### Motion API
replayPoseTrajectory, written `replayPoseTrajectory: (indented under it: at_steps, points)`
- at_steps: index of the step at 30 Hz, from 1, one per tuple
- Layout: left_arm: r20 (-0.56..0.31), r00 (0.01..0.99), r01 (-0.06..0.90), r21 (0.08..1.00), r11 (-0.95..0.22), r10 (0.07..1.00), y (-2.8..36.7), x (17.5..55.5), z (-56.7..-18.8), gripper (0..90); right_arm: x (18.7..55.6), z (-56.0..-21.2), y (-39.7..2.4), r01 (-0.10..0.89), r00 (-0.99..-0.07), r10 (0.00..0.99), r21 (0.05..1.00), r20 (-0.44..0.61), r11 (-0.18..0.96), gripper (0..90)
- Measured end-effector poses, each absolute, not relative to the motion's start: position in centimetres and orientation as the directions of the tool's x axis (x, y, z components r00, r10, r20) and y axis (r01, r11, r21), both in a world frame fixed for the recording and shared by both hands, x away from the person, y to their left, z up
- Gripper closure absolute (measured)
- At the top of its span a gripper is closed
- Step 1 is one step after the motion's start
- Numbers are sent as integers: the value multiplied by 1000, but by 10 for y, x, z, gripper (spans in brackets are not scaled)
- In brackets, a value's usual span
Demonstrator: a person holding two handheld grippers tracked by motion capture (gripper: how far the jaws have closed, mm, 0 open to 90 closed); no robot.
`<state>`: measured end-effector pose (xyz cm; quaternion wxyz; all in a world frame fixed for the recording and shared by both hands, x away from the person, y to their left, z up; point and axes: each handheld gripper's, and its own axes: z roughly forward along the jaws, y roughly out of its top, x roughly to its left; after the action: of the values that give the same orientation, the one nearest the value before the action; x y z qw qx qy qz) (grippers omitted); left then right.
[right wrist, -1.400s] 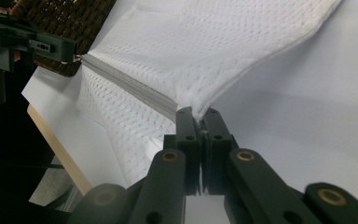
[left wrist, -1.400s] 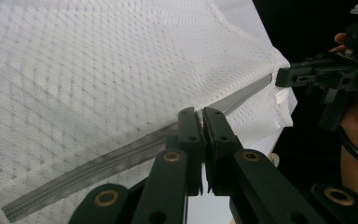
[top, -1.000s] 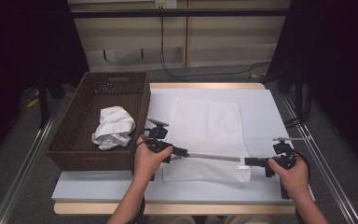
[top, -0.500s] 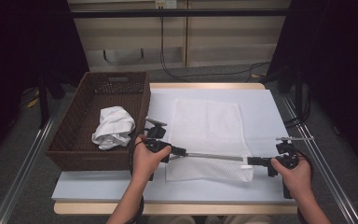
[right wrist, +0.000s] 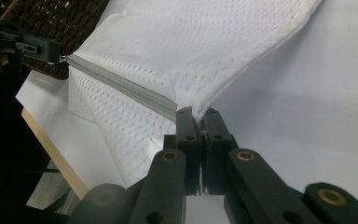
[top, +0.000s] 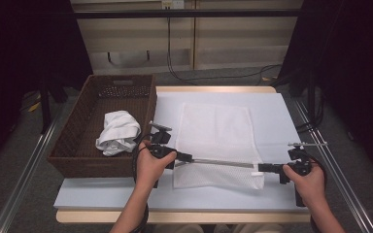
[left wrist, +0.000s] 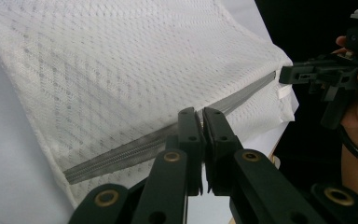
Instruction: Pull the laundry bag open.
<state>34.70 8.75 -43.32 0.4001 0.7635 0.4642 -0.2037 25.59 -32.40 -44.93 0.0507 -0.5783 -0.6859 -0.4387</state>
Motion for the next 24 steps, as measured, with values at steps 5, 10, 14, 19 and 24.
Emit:
replayPoseTrajectory:
  at_steps: [5, 10, 14, 19, 24]
  points:
    - [-679, 488, 871, 422, -251, 549, 89, 347, -433, 868, 256, -449, -324, 838, -327, 748, 543, 578, -54, 885]
    - [-673, 492, 868, 430, -249, 553, 91, 346, -431, 868, 256, -449, -324, 840, -325, 746, 541, 581, -55, 885]
    - [-680, 489, 870, 426, -248, 547, 89, 345, -428, 868, 256, -449, -325, 839, -324, 748, 541, 579, -56, 885]
    - [-682, 480, 875, 421, -240, 552, 90, 344, -428, 868, 256, -449, -326, 840, -322, 747, 539, 581, -57, 885]
    - [-678, 484, 872, 426, -242, 553, 92, 344, -427, 868, 255, -450, -329, 843, -318, 743, 534, 588, -62, 885]
